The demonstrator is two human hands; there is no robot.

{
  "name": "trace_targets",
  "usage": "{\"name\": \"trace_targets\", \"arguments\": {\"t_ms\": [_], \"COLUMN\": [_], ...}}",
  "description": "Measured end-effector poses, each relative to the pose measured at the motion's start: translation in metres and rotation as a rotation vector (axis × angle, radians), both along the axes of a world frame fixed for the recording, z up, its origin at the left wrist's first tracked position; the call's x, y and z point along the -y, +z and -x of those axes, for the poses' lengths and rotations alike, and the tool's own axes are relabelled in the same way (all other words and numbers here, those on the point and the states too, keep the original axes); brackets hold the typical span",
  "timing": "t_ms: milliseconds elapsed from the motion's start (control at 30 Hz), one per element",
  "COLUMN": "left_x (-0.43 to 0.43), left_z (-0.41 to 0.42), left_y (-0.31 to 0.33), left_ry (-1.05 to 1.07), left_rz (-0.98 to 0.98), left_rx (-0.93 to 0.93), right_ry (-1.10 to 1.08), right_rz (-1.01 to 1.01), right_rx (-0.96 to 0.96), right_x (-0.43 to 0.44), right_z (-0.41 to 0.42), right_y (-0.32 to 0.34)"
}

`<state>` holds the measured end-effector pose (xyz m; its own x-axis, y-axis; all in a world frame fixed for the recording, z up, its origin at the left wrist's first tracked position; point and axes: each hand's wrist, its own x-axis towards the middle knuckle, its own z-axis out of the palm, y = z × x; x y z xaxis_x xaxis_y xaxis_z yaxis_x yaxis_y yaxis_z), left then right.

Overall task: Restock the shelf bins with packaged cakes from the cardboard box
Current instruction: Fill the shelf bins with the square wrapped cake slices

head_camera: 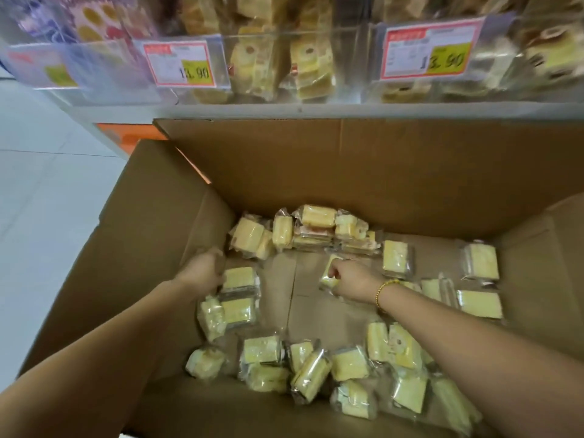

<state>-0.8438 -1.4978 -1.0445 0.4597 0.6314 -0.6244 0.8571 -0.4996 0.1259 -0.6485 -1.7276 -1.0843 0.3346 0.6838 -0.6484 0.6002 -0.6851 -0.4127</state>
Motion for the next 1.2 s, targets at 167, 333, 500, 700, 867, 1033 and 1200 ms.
{"name": "trace_targets", "arguments": {"t_ms": [167, 333, 500, 700, 867, 1033, 1200], "left_x": [-0.021, -0.024, -0.006, -0.023, -0.031, -0.019, -0.015], "left_z": [-0.035, -0.065, -0.070, -0.063, -0.043, -0.029, -0.035], "left_y": [-0.028, -0.062, -0.078, -0.072, -0.042, -0.045, -0.032], "left_ry": [-0.210, -0.074, 0.039, 0.500, 1.101, 1.095, 0.969], "left_rz": [-0.121, -0.065, -0.160, 0.202, 1.020, 1.372, 1.490], "left_rx": [0.211, 0.216, 0.208, 0.432, 0.673, 0.772, 0.685], "right_ry": [-0.025, -0.137, -0.258, -0.295, -0.099, -0.173, -0.168], "right_rz": [-0.297, -0.487, -0.347, -0.257, -0.147, -0.193, -0.262], "right_rx": [0.207, 0.434, 0.397, 0.140, -0.045, 0.027, 0.213], "right_x": [-0.022, -0.029, -0.016, -0.016, -0.026, -0.027, -0.001], "right_z": [0.007, -0.018, -0.056, -0.068, -0.062, -0.054, -0.058], "right_y": [-0.004, 0.000, -0.006, -0.017, -0.018, -0.021, -0.024]}}
